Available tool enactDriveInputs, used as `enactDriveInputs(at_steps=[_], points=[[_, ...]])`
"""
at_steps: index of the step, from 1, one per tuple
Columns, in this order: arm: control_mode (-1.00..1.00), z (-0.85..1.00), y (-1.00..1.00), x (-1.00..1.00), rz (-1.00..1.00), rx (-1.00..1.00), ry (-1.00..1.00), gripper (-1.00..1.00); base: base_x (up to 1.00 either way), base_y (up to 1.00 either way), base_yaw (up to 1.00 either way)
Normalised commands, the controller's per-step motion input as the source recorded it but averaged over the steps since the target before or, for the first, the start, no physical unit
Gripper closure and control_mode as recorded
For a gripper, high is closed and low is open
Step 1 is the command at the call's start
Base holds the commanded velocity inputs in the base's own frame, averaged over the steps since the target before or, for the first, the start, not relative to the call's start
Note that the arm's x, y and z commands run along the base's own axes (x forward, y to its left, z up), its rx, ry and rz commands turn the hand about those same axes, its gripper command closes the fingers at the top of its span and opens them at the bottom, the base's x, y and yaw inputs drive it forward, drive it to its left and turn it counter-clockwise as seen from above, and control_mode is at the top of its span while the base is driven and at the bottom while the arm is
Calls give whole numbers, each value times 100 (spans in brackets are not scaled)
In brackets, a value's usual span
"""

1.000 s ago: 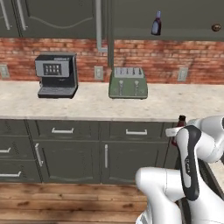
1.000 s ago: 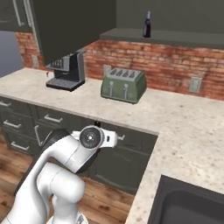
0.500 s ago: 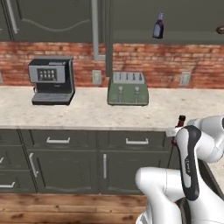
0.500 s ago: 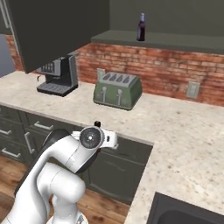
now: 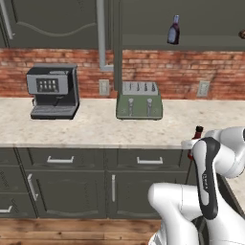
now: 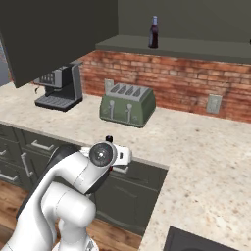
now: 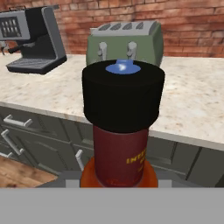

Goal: Pick the condiment bottle and condiment bottle from the counter and place them in the cabinet.

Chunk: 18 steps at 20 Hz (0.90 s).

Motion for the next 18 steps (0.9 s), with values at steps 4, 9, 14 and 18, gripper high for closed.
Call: enactDriveInputs(at_steps=[4, 9, 14, 18], points=[[100, 0, 0, 0, 0, 0, 0, 100, 42, -28, 0], [100, 0, 0, 0, 0, 0, 0, 100, 43, -27, 0], [100, 0, 0, 0, 0, 0, 0, 100, 48, -30, 0], [100, 0, 0, 0, 0, 0, 0, 100, 47, -32, 0]])
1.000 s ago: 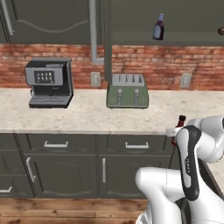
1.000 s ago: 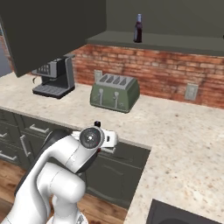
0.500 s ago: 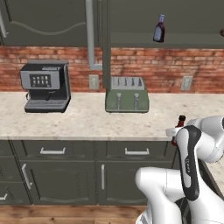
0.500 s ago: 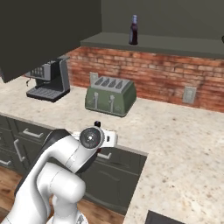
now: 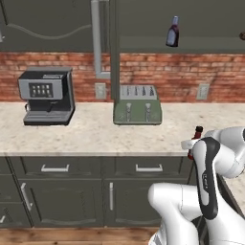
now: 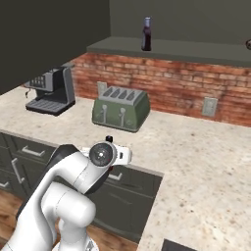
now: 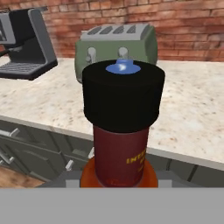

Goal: Pick the condiment bottle and condiment bottle from the counter and place them in the cabinet.

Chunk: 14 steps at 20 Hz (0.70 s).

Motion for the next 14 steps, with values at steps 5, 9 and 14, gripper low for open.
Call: enactDriveInputs(at_steps=[5, 9, 14], points=[[100, 0, 0, 0, 0, 0, 0, 100, 3, -46, 14], [100, 0, 0, 0, 0, 0, 0, 100, 0, -50, 17], [100, 0, 0, 0, 0, 0, 0, 100, 0, -50, 15]])
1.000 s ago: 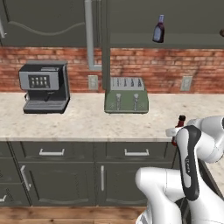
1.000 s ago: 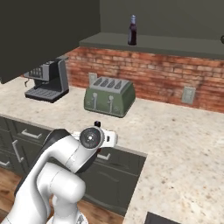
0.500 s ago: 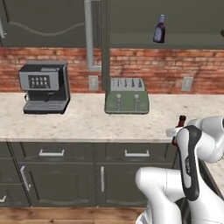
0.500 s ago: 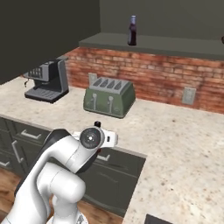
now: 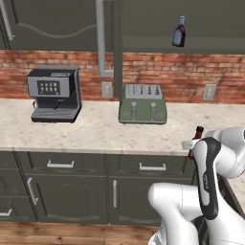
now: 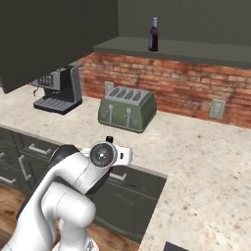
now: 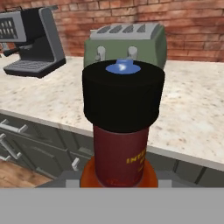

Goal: Pick the condiment bottle and condiment bottle from the counter and place them in the cabinet.

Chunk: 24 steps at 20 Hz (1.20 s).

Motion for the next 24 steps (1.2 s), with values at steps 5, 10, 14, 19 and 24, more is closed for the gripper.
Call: enactDriveInputs(at_steps=[5, 10, 14, 19, 24], points=[[100, 0, 0, 0, 0, 0, 0, 100, 13, -33, 1], [100, 0, 0, 0, 0, 0, 0, 100, 42, -38, 0], [100, 0, 0, 0, 0, 0, 0, 100, 50, -33, 0], [100, 0, 0, 0, 0, 0, 0, 100, 59, -30, 0], [100, 0, 0, 0, 0, 0, 0, 100, 69, -25, 0]])
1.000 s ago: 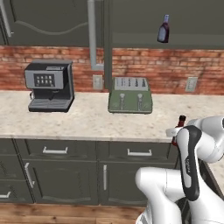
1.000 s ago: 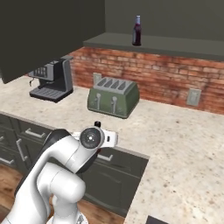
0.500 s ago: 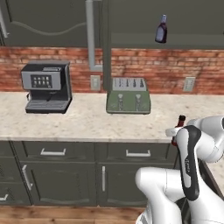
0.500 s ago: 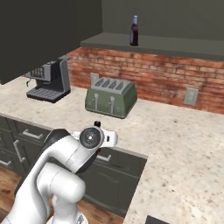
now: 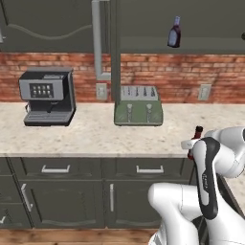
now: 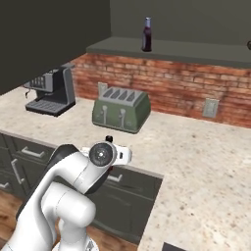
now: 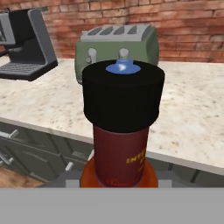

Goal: Pick the condiment bottle and condiment bottle from the counter and place them in the cabinet.

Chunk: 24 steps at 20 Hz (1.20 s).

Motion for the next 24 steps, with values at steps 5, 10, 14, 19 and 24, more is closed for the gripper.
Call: enactDriveInputs(at_steps=[5, 10, 14, 19, 24], points=[[100, 0, 0, 0, 0, 0, 0, 100, 72, -21, 0], [100, 0, 0, 0, 0, 0, 0, 100, 76, -23, 0], [100, 0, 0, 0, 0, 0, 0, 100, 76, -21, 0], [100, 0, 0, 0, 0, 0, 0, 100, 71, -19, 0], [100, 0, 0, 0, 0, 0, 0, 100, 68, -19, 0]])
